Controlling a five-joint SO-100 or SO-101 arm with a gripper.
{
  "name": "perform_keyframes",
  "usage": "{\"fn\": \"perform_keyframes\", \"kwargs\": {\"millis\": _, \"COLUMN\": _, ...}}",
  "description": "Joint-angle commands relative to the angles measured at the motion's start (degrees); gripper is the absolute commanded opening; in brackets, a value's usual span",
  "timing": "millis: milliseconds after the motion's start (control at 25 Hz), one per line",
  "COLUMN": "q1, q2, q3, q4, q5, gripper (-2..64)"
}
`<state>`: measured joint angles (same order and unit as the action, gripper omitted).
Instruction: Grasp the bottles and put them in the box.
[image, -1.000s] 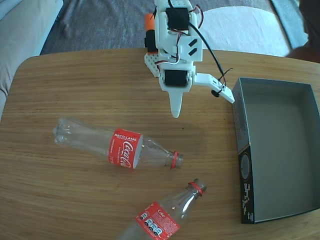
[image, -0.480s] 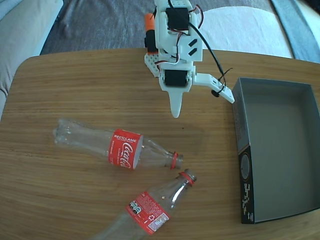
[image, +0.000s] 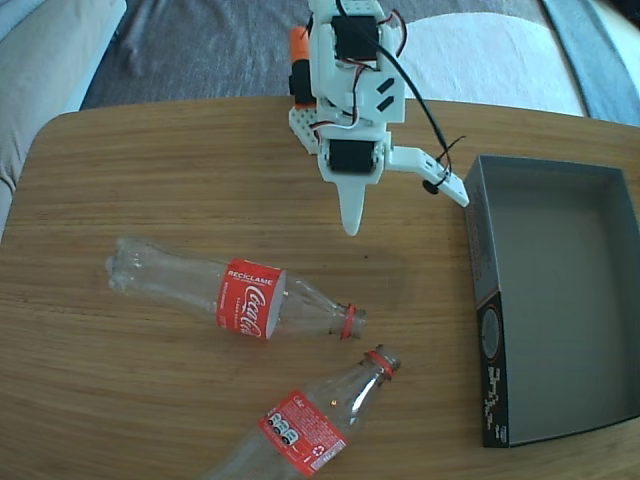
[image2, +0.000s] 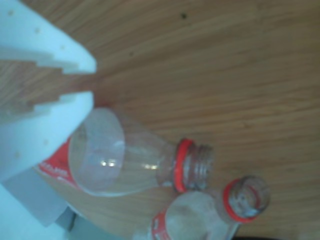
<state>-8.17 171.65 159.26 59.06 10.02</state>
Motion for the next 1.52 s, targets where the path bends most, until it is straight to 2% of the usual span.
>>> {"fn": "perform_keyframes", "kwargs": {"millis": 0, "q1": 0.09, "q2": 0.44, "q3": -0.7, "q4": -0.44, "q5": 0.18, "gripper": 0.2}}
{"fn": "perform_keyframes", "kwargs": {"millis": 280, "q1": 0.53, "q2": -0.62, "q3": -2.11, "q4": -0.09, "q5": 0.0, "gripper": 0.2}}
{"fn": "perform_keyframes", "kwargs": {"millis": 520, "q1": 11.07, "q2": -0.7, "q3": -8.7, "q4": 0.0, "q5": -0.26, "gripper": 0.6}}
{"fn": "perform_keyframes", "kwargs": {"millis": 720, "q1": 12.3, "q2": -8.17, "q3": -17.49, "q4": 1.93, "q5": -0.26, "gripper": 0.2}}
{"fn": "perform_keyframes", "kwargs": {"millis": 880, "q1": 12.22, "q2": -20.39, "q3": -27.95, "q4": 5.36, "q5": -0.35, "gripper": 0.2}}
{"fn": "perform_keyframes", "kwargs": {"millis": 1160, "q1": 12.13, "q2": -37.97, "q3": -51.06, "q4": 17.23, "q5": -0.35, "gripper": 0.7}}
{"fn": "perform_keyframes", "kwargs": {"millis": 1320, "q1": 12.13, "q2": -44.21, "q3": -58.8, "q4": 21.97, "q5": -0.35, "gripper": 0.7}}
{"fn": "perform_keyframes", "kwargs": {"millis": 1480, "q1": 12.13, "q2": -48.34, "q3": -63.72, "q4": 23.03, "q5": -0.35, "gripper": 0.7}}
